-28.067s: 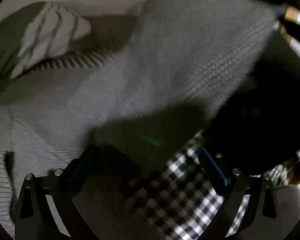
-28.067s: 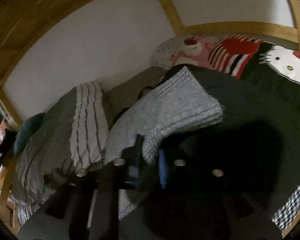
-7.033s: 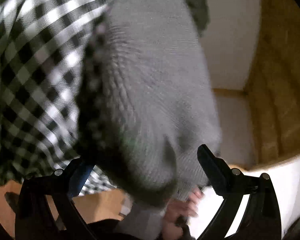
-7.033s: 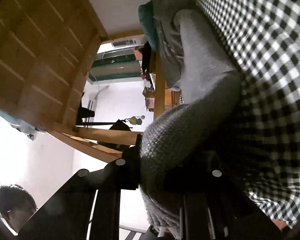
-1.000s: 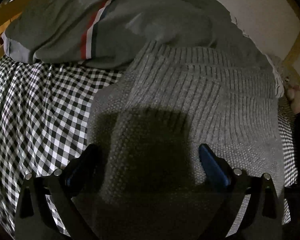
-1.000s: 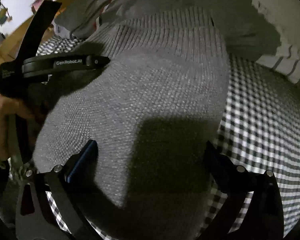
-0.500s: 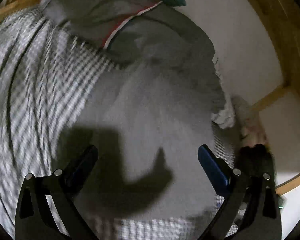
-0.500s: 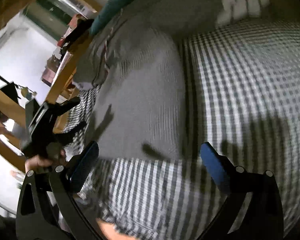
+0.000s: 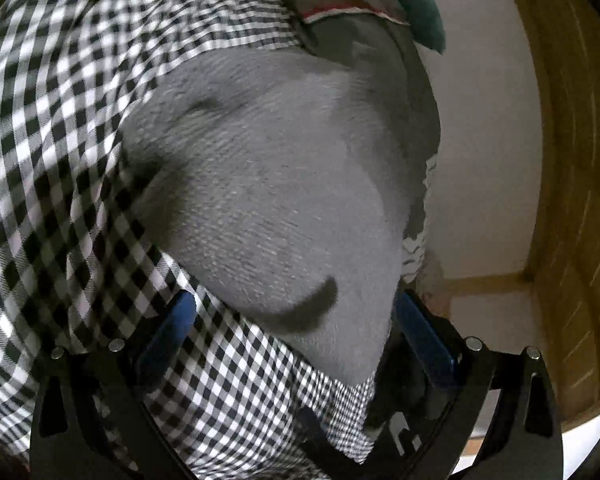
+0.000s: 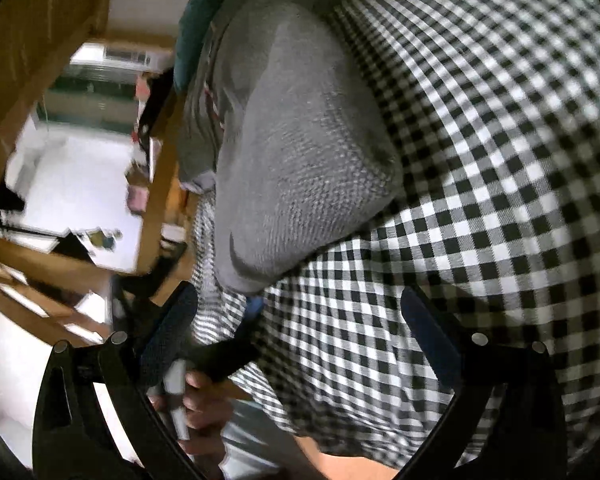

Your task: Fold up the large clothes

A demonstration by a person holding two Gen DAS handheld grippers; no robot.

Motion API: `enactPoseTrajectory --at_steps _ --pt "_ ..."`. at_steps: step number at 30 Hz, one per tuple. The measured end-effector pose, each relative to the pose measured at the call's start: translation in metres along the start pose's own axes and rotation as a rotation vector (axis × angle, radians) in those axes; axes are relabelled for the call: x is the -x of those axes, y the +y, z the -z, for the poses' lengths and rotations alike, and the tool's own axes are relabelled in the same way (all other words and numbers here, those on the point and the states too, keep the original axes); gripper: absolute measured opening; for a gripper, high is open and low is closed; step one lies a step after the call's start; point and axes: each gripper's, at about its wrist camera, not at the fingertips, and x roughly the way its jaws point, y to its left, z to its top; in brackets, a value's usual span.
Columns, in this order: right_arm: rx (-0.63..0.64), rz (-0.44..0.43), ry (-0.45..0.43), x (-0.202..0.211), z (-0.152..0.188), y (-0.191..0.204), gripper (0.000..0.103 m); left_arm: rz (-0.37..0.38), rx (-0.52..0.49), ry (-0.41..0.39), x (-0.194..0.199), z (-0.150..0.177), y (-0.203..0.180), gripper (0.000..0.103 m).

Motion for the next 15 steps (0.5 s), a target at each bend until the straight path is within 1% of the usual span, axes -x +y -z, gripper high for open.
enactPoseTrajectory --at_steps 1,3,7,12,15 --pt "-0.031 -0.024 -0.004 -0.001 -0.001 -0.004 0.100 0.002 0.015 -0.004 -0.004 -0.001 0.004 0.098" --pt "-0.064 -0.045 -0.020 -0.003 -0.005 -0.006 0.100 -0.010 0.029 -0.009 -0.009 -0.005 0.006 0.098" --pt "-0.123 -0.071 -0.062 -0.006 -0.018 -0.007 0.100 -0.028 0.013 -0.035 -0.014 -0.013 -0.001 0.098" --pt "-0.189 -0.061 -0.108 -0.018 -0.030 -0.010 0.100 -0.060 0.051 -0.036 -0.024 -0.022 -0.005 0.098" --pt "-0.216 -0.064 -0.135 -0.026 -0.038 -0.007 0.100 -0.065 0.075 -0.045 -0.028 -0.025 -0.008 0.098"
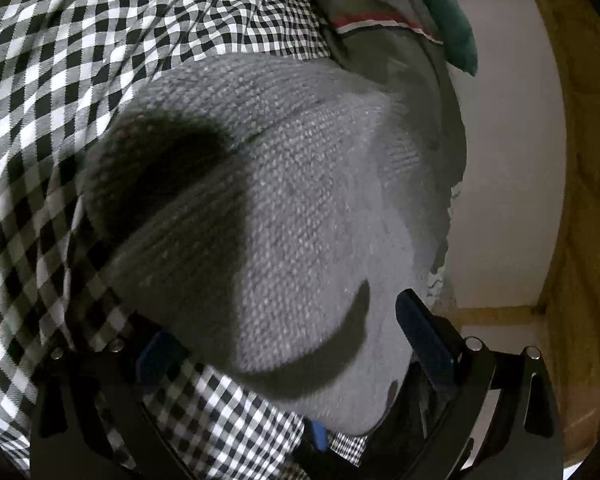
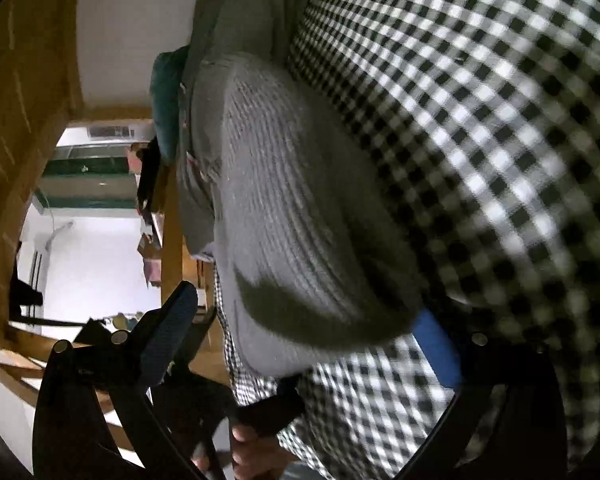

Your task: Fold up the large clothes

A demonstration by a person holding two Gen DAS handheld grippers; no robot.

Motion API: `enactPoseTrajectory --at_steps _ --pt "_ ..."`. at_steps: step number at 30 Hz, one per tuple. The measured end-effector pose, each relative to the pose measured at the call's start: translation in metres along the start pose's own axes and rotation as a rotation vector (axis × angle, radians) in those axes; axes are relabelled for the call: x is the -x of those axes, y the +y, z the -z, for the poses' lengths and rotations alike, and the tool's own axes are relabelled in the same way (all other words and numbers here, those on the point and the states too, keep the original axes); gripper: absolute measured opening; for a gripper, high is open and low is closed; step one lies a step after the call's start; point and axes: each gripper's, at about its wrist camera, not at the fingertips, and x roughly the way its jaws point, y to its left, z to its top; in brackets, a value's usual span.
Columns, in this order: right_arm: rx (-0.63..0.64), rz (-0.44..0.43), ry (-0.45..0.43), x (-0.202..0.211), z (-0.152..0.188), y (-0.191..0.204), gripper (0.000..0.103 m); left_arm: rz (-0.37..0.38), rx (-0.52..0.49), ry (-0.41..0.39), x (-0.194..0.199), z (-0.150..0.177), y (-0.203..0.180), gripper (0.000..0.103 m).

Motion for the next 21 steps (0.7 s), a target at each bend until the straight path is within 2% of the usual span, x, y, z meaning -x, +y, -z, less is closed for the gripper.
enactPoseTrajectory --at_steps 1,6,7,8,9,12,13,15,18,21 --pt "-0.021 -0.019 -0.002 -0.006 -0.002 0.004 0.100 0.000 0.008 -0.002 0.000 0.000 -0.001 0.098" --pt "-0.079 0.068 0.018 -0.036 -0.018 0.013 0.098 0.017 0.022 0.008 0.001 0.000 0.001 0.098" --pt "-0.092 0.052 0.009 -0.037 -0.022 0.015 0.086 0.031 0.031 0.013 0.002 0.000 0.003 0.098" --pt "-0.095 0.071 0.006 -0.036 -0.024 0.016 0.071 0.041 0.041 0.019 0.003 0.000 0.005 0.098" --pt "-0.088 0.068 0.012 -0.036 -0.026 0.016 0.064 0.054 0.055 0.027 0.005 0.000 0.007 0.098" --pt "-0.088 0.008 0.025 -0.032 -0.025 0.015 0.055 0.073 0.082 0.019 0.007 0.003 0.009 0.098" --pt "-0.105 -0.048 0.026 -0.030 -0.024 0.014 0.052 0.073 0.089 0.016 0.006 0.003 0.009 0.098" --pt "-0.160 -0.167 0.039 -0.027 -0.020 0.012 0.050 0.110 0.132 0.020 0.004 0.006 0.009 0.098" --pt "-0.235 -0.241 0.052 -0.021 -0.015 0.006 0.049 0.209 0.185 0.037 0.005 0.016 0.001 0.098" --pt "-0.302 -0.298 0.063 -0.002 -0.010 -0.004 0.049 0.244 0.208 0.018 0.005 0.027 -0.005 0.098"
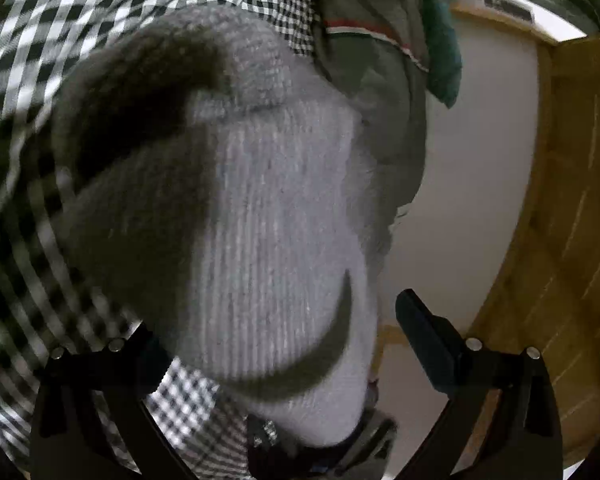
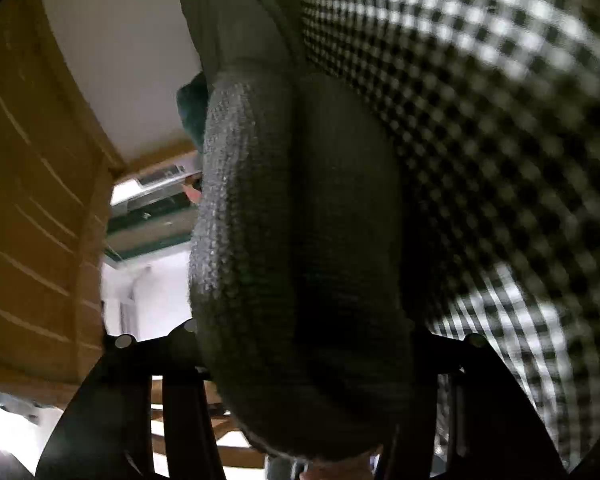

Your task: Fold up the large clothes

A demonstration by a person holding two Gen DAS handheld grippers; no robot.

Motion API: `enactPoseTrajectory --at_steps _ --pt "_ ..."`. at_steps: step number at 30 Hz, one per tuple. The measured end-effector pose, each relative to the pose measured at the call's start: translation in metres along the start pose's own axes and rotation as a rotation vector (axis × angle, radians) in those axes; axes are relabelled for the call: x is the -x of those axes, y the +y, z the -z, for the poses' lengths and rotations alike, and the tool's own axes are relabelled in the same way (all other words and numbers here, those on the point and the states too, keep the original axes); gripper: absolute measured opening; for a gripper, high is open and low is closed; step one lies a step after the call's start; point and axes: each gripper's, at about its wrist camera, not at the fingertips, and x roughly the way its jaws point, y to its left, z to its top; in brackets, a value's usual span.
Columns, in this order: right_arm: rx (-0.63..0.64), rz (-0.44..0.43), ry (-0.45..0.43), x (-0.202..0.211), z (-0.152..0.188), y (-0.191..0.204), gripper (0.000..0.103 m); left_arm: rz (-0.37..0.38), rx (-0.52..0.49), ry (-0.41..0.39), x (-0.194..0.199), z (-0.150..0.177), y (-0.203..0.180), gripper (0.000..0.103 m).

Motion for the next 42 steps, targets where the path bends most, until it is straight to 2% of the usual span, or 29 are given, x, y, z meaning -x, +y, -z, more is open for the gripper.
enactPoseTrajectory --at_steps 2,4,6,8,10,13,15,18,21,22,27,31,33,37,40,42 --pt "-0.006 0.007 -0.005 0.015 0.002 -0.001 0.049 -0.020 -0.001 0.038 -0.011 0.006 0.003 0.098" --pt "-0.015 0.014 -0.010 0.029 0.003 -0.005 0.049 -0.101 -0.008 0.092 -0.025 0.013 0.011 0.098" --pt "-0.024 0.026 -0.018 0.042 0.003 -0.011 0.049 -0.127 -0.011 0.097 -0.028 0.017 0.018 0.096" --pt "-0.043 0.029 -0.023 0.053 0.007 -0.021 0.049 -0.138 -0.020 0.095 -0.027 0.018 0.021 0.060" --pt "-0.035 0.033 -0.028 0.059 0.011 -0.024 0.049 -0.122 -0.042 0.116 -0.025 0.019 0.018 0.047" --pt "0.025 0.033 -0.037 0.071 0.019 -0.015 0.049 -0.114 -0.143 0.135 -0.015 0.031 -0.002 0.044" --pt "0.079 0.069 -0.053 0.081 0.021 -0.018 0.049 -0.127 -0.182 0.146 -0.016 0.039 -0.002 0.044" --pt "0.044 0.103 -0.076 0.086 0.013 -0.035 0.048 -0.152 -0.169 0.157 -0.023 0.043 0.012 0.043" --pt "0.089 0.092 -0.083 0.088 0.012 -0.022 0.047 -0.131 -0.234 0.140 -0.018 0.049 -0.010 0.042" --pt "0.121 0.076 -0.079 0.087 0.011 -0.008 0.047 -0.115 -0.247 0.135 -0.016 0.050 -0.017 0.042" --pt "0.293 0.022 -0.096 0.086 -0.013 0.074 0.045 0.001 -0.394 0.101 -0.031 0.062 -0.101 0.042" --pt "0.447 -0.005 -0.117 0.094 -0.044 0.163 0.045 0.094 -0.466 0.087 -0.057 0.076 -0.171 0.042" --pt "0.503 -0.022 -0.135 0.114 -0.058 0.194 0.045 0.149 -0.528 0.084 -0.074 0.094 -0.219 0.042" --pt "0.637 -0.068 -0.200 0.164 -0.082 0.290 0.045 0.258 -0.614 0.097 -0.101 0.140 -0.299 0.042" --pt "0.758 -0.066 -0.300 0.227 -0.087 0.352 0.045 0.362 -0.680 0.149 -0.132 0.200 -0.362 0.042" --pt "0.819 -0.061 -0.356 0.281 -0.093 0.388 0.045 0.406 -0.703 0.179 -0.150 0.240 -0.388 0.042"
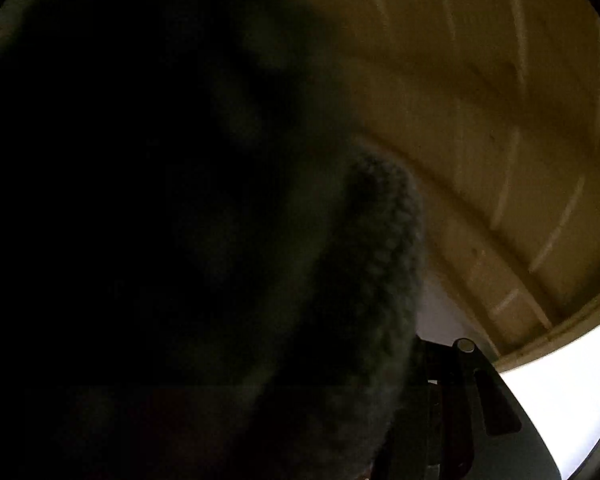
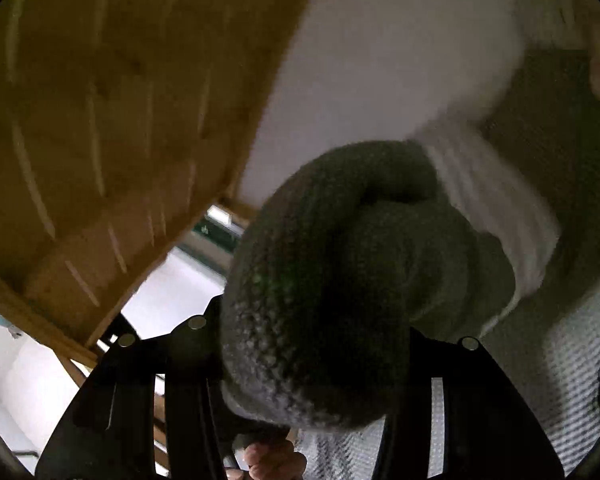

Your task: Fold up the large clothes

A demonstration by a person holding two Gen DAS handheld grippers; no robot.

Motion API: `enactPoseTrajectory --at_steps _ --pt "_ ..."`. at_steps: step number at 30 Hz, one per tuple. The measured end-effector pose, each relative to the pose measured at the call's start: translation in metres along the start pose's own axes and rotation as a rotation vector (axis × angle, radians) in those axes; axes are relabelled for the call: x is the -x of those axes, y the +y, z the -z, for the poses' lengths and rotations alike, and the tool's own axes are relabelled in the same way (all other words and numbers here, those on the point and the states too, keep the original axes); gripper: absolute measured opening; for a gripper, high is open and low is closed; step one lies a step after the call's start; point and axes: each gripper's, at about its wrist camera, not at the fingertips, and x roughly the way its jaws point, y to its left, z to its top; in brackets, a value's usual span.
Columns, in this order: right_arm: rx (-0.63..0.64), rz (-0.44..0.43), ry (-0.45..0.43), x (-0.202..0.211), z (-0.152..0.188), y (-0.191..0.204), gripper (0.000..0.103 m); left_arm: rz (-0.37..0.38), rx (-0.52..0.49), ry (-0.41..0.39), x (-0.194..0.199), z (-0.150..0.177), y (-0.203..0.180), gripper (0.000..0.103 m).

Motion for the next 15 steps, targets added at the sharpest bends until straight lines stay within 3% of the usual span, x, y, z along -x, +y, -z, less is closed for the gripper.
enactPoseTrajectory --at_steps 4,6,10,13,15 --pt "0.069 0.032 -0.039 0.079 -0.060 0.001 0.045 0.065 -0.043 0.049 -0.061 0.050 -0.053 0.042" --pt "0.067 0.079 -0.048 0.133 -0.069 -0.025 0.045 0.067 -0.068 0.116 -0.090 0.098 -0.061 0.043" --pt "-0.041 0.203 -0.042 0.220 -0.054 -0.118 0.045 -0.002 0.013 0.277 -0.131 0.211 -0.015 0.043" --pt "-0.173 0.364 0.026 0.257 -0.028 -0.209 0.046 -0.168 0.187 0.415 -0.160 0.308 0.065 0.044" --pt "-0.221 0.339 0.042 0.270 -0.016 -0.245 0.046 -0.144 0.130 0.361 -0.157 0.323 0.070 0.045"
